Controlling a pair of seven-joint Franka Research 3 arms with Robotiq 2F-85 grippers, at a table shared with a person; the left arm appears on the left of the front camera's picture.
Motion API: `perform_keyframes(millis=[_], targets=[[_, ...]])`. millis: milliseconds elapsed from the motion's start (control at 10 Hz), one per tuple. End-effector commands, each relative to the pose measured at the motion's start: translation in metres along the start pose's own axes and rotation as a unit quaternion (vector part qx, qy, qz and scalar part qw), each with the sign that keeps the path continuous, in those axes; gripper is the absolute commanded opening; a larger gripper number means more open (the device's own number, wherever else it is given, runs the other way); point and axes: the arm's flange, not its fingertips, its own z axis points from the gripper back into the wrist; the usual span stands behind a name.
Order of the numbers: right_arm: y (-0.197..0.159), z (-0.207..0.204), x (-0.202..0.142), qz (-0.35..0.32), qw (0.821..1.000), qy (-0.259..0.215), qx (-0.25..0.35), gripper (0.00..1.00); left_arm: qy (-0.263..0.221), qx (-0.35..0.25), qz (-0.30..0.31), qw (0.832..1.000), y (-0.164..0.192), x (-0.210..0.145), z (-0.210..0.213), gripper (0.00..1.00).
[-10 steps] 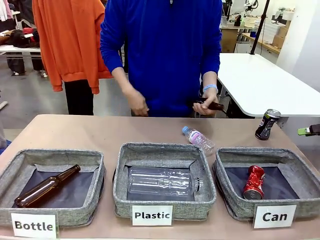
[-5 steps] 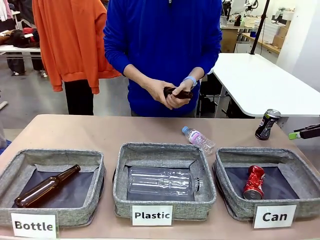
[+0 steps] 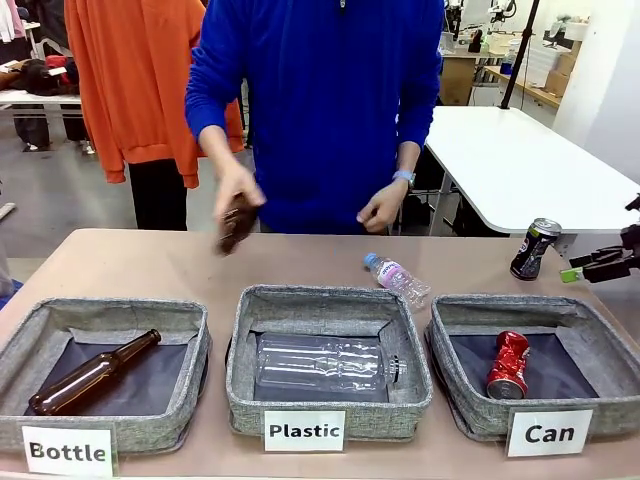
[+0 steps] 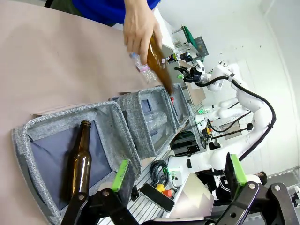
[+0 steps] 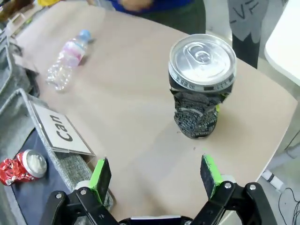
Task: Sort the can waste into the basket.
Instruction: Pick up the can waste from the table and place it in the right Fabric basket.
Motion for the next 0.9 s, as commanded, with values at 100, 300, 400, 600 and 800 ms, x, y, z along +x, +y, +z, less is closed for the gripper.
perform_keyframes(millis=[100, 300, 400, 600, 800], targets=[[-0.003, -0.016, 0.005, -0.009, 1.0, -0.011, -0.015, 1.0, 0.005, -0.001, -0.001, 1.0, -0.003, -0.001, 0.0, 1.0], [-0.007, -0.02, 0.011, -0.015, 1.0, -0.021, -0.009, 1.0, 0.019, 0.001, -0.042, 0.999, -0.041, -0.007, 0.033, 1.0], [-0.01, -0.024, 0.015, -0.012, 1.0, -0.026, -0.011, 1.0, 0.033, 0.006, -0.073, 0.997, -0.07, -0.017, 0.063, 1.0], [-0.021, -0.026, 0.012, -0.023, 0.999, -0.044, -0.022, 1.0, 0.057, -0.023, -0.098, 0.993, -0.095, -0.047, 0.092, 1.0], [-0.032, -0.028, 0.011, -0.028, 0.996, -0.069, -0.05, 1.0, 0.105, -0.05, -0.086, 0.99, -0.093, -0.069, 0.085, 1.0]])
